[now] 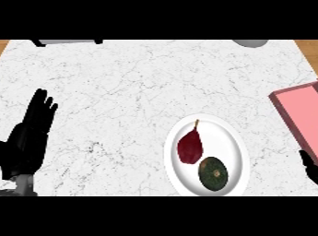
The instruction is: Pick the squash from the plate and place it in the cardboard box
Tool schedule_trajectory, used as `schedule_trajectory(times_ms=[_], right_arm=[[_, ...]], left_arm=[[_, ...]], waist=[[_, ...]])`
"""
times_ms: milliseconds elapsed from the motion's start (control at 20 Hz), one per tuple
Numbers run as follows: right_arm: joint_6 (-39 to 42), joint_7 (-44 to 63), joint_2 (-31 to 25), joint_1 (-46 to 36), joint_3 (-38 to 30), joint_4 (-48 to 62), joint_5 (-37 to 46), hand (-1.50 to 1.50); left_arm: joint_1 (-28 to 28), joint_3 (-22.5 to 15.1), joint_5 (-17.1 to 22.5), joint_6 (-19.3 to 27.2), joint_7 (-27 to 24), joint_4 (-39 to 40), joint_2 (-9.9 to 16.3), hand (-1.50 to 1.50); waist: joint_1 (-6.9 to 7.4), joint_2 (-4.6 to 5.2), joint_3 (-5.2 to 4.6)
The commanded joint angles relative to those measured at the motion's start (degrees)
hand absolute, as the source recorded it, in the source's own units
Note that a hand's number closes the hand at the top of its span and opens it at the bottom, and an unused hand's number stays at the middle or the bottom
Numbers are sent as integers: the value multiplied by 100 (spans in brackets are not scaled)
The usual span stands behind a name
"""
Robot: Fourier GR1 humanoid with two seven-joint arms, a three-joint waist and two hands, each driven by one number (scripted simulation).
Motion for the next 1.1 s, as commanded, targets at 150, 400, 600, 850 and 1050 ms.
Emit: schedule_trajectory(times_ms=[150, 400, 600, 850, 1050], right_arm=[[159, 241, -665, 1620, 206, -1578, 852, -150], [1150, 1140, -1754, 2544, 572, -2411, 1266, -150], [1662, 2509, -2242, 2565, 417, -3340, 1022, -150], [1746, 3728, -1923, 2330, 655, -4567, 1020, -150], [1727, 4400, -1497, 1850, 1319, -4919, 1528, -150]], left_arm=[[-155, -22, 87, -293, -138, 154, -113, 0], [-428, -33, -15, -95, 125, 115, -110, 0], [-647, 32, 65, -270, 69, 377, -151, 0], [-639, 1, -2, -268, 553, 71, -93, 0], [-539, 97, -60, -368, 230, 143, -247, 0]], waist=[[244, 48, -23], [215, 62, -39], [306, 78, -25], [355, 58, -10], [378, 60, -9]])
